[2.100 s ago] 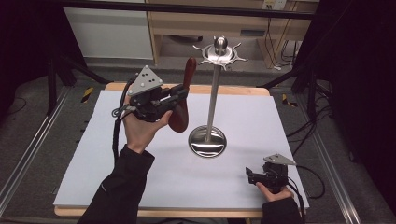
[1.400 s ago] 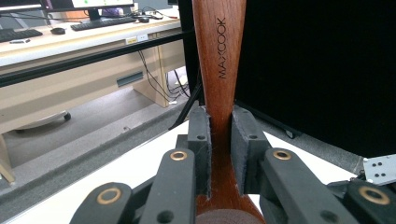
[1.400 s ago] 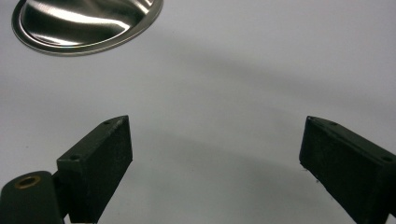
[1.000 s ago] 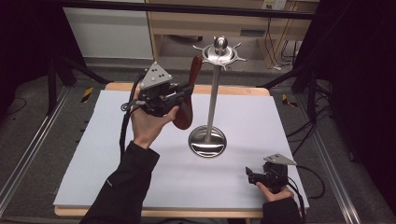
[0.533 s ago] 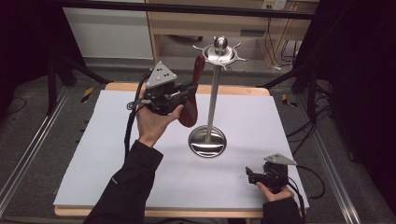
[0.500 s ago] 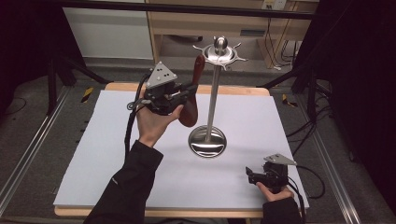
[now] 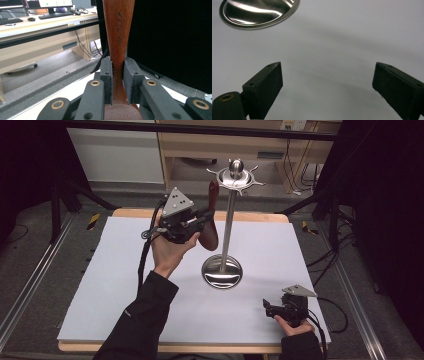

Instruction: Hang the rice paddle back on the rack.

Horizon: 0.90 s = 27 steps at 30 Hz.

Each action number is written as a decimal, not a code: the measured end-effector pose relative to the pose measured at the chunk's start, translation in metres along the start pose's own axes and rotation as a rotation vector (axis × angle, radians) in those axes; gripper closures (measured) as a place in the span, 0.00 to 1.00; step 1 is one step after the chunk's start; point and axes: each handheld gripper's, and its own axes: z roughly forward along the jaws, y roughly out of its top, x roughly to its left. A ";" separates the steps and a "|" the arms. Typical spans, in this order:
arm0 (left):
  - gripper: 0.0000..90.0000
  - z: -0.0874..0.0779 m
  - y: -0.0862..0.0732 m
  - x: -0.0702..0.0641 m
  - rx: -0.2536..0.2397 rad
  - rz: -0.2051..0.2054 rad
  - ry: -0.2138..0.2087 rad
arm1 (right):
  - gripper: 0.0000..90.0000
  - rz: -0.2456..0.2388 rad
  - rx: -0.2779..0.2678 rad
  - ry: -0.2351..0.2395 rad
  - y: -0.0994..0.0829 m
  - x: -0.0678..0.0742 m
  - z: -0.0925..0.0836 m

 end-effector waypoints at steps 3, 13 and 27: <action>0.87 0.002 -0.001 0.000 -0.010 -0.006 -0.001 | 0.11 -0.002 -0.004 0.002 0.000 0.000 0.000; 0.76 -0.004 -0.007 0.003 -0.005 0.016 0.002 | 0.11 0.005 0.002 0.000 0.000 0.001 0.000; 0.48 -0.032 -0.041 0.026 0.058 -0.029 0.020 | 0.11 0.011 0.001 -0.004 -0.001 -0.001 -0.001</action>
